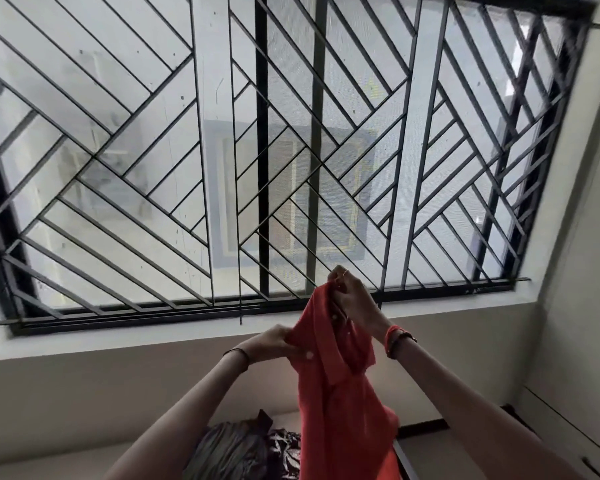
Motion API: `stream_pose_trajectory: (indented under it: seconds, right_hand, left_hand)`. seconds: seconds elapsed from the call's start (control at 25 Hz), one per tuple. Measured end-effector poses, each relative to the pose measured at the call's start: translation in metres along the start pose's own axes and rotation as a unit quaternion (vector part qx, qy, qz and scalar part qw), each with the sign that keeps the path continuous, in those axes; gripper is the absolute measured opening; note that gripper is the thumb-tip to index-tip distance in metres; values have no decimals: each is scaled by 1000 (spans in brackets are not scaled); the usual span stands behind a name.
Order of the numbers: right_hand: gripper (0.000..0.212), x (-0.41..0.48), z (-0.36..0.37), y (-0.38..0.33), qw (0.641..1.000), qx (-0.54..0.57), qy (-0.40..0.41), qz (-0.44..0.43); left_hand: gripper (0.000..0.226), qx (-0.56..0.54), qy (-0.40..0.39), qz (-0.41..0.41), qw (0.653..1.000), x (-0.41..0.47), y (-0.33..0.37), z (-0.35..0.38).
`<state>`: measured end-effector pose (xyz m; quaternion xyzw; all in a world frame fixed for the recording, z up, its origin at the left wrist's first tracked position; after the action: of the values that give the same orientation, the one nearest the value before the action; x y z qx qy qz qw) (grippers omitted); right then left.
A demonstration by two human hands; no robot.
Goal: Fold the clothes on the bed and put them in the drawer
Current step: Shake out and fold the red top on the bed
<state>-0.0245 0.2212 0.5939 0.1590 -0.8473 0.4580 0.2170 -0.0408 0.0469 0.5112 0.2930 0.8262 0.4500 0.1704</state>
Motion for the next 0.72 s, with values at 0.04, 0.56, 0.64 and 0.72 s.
stream_pose_trajectory:
  seconds: [0.04,0.56,0.64,0.72]
  right_hand:
    - [34,3,-5,0,1000,-7,8,-5]
    - [19,14,-71,14,986,-49,160,16]
    - [12,18,-74,14,979,-92,178,29]
    - [6,23,-72,13,974,-116,185,54]
  left_hand:
    - [15,8,12,-3,1000,0,-1,0]
    - [25,136,75,36,987,6,13,-31]
    - [16,63,114,73,989,8,16,-39]
    - [31,-10,192,102,976,9,27,-50]
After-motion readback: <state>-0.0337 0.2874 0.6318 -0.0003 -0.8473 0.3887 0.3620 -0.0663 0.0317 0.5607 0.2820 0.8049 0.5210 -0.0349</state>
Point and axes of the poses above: each hand's wrist, its own x-axis towards the middle knuckle, its own z-axis out of the palm, y = z × x, the point moved 4 cm from there along x, towards the middle knuckle, and after that the axes turned 4 degrees about -x, right-handed, at the moved point
